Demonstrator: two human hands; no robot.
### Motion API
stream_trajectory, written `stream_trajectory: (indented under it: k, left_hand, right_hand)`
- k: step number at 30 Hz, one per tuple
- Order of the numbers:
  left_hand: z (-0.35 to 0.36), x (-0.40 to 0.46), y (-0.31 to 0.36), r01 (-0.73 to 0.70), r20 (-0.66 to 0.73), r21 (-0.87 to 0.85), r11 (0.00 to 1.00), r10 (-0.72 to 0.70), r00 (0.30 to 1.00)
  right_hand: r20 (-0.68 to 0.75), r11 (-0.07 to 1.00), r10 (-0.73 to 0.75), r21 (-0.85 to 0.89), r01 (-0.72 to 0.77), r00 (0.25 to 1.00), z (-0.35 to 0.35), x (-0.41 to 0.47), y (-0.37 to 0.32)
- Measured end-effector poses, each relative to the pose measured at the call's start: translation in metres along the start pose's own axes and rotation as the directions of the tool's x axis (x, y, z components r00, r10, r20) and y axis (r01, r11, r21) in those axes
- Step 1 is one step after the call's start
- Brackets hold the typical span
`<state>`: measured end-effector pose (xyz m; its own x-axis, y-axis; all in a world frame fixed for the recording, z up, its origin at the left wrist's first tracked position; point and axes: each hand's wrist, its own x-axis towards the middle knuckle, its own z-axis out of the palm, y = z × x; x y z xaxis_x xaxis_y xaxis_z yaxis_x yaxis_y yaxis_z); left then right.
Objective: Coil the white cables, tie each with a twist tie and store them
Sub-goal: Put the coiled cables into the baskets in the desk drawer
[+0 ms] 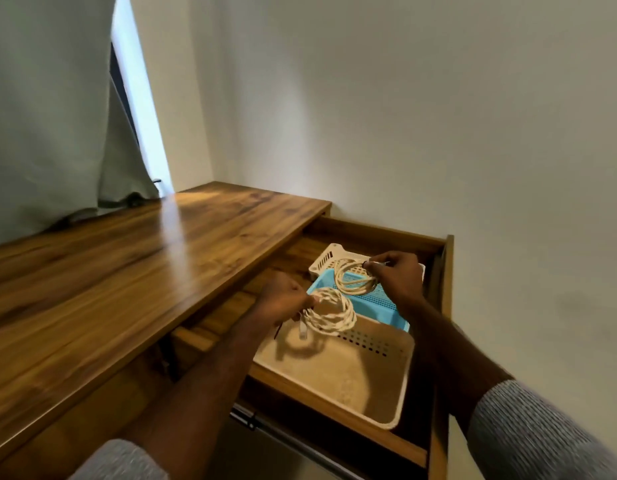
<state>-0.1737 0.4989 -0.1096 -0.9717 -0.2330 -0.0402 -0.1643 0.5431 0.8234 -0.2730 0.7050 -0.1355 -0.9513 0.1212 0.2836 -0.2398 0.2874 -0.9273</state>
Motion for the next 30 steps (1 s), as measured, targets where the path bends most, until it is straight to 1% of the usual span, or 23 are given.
stream_trajectory:
  k: [2, 6, 10, 13, 16, 20, 22, 24, 27, 28, 30]
  left_hand:
    - [0.011, 0.000, -0.004, 0.002, 0.091, 0.036, 0.999, -0.005, 0.996]
    - [0.017, 0.005, -0.018, -0.030, 0.236, 0.138, 0.990, -0.003, 0.972]
    - [0.015, 0.005, -0.034, -0.055, 0.320, 0.211, 0.976, -0.016, 0.947]
    - [0.018, 0.007, -0.038, -0.112, 0.383, 0.242, 0.964, 0.011, 0.924]
    - [0.015, 0.006, -0.038, -0.105, 0.380, 0.280, 0.954, -0.009, 0.925]
    - [0.008, 0.007, -0.038, -0.142, 0.347, 0.284, 0.948, 0.037, 0.937]
    - [0.006, 0.009, -0.037, -0.143, 0.308, 0.261, 0.955, 0.058, 0.949]
    - [0.004, 0.010, -0.036, -0.126, 0.269, 0.203, 0.971, 0.068, 0.961]
    - [-0.001, 0.010, -0.036, -0.062, 0.245, 0.096, 0.993, 0.036, 0.969]
    - [-0.002, 0.009, -0.035, -0.046, 0.249, 0.065, 0.997, 0.029, 0.968]
    - [-0.005, 0.009, -0.033, -0.033, 0.242, 0.018, 0.999, 0.028, 0.970]
  right_hand:
    - [0.001, 0.999, 0.041, 0.001, -0.041, 0.999, -0.001, 0.002, 0.012]
    - [0.065, 0.994, 0.110, -0.012, -0.109, 0.992, 0.004, 0.012, 0.023]
    - [0.125, 0.979, 0.178, -0.123, -0.163, 0.976, 0.011, 0.014, 0.025]
    - [0.178, 0.960, 0.243, -0.184, -0.211, 0.953, 0.015, 0.015, 0.021]
    - [0.230, 0.934, 0.339, -0.201, -0.296, 0.912, 0.020, 0.014, 0.019]
    - [0.227, 0.914, 0.374, -0.257, -0.315, 0.899, 0.025, 0.014, 0.019]
    - [0.214, 0.903, 0.373, -0.306, -0.301, 0.903, 0.027, 0.014, 0.020]
    - [0.198, 0.882, 0.380, -0.372, -0.290, 0.904, 0.027, 0.013, 0.022]
    - [0.187, 0.831, 0.392, -0.492, -0.259, 0.901, 0.028, 0.010, 0.023]
    - [0.184, 0.814, 0.382, -0.532, -0.235, 0.906, 0.028, 0.009, 0.023]
    - [0.174, 0.766, 0.315, -0.627, -0.142, 0.933, 0.028, 0.006, 0.019]
